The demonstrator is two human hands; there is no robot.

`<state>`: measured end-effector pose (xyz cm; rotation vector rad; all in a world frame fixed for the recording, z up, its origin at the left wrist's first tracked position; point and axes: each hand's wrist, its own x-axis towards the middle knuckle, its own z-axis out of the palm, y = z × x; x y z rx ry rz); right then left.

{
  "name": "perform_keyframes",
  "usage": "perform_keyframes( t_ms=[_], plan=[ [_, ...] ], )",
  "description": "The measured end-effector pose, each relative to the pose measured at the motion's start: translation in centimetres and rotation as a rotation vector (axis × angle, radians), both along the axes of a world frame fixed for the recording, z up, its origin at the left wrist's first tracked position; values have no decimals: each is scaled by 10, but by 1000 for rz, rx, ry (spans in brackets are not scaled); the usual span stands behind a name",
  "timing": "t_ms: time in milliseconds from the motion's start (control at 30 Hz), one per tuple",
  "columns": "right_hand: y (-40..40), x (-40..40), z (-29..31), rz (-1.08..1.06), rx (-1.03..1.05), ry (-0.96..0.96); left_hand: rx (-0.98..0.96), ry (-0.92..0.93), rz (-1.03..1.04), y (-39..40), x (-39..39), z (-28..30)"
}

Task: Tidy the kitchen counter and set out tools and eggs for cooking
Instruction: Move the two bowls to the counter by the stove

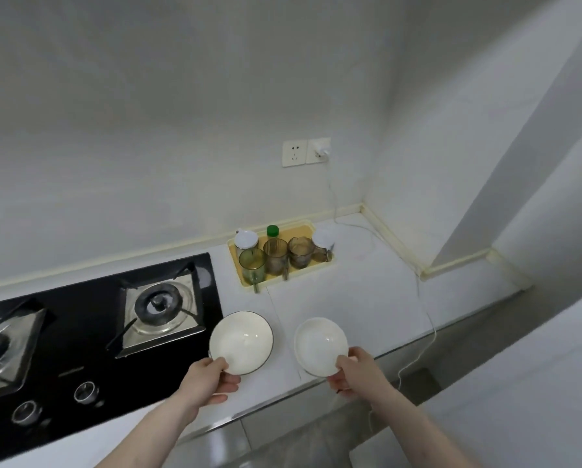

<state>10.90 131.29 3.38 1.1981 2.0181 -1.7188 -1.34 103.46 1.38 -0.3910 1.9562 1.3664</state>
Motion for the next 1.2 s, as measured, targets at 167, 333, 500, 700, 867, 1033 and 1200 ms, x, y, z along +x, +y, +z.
perform_keyframes(
  t_ms=[167, 333, 500, 700, 867, 1033, 1200],
  plan=[
    [29, -21, -21, 46, -42, -47, -15, -73, 122, 31, -2, -12],
    [39, -42, -34, 61, -89, -75, -38, -110, 152, 48, -26, -21],
    [42, -66, -44, 51, -99, -97, -70, -123, 136, 53, -61, -38],
    [46, -88, -60, 18, -82, -112, -69, -149, 120, 62, -86, -50],
    [50, -109, -77, -6, -111, -147, -105, -168, 85, 67, -97, -57],
    [53, -138, -91, -23, -124, -165, -123, -178, 102, 74, -107, -61],
    [52, -167, -103, -28, -163, -186, -119, -205, 121, 78, -110, -68]
  ],
)
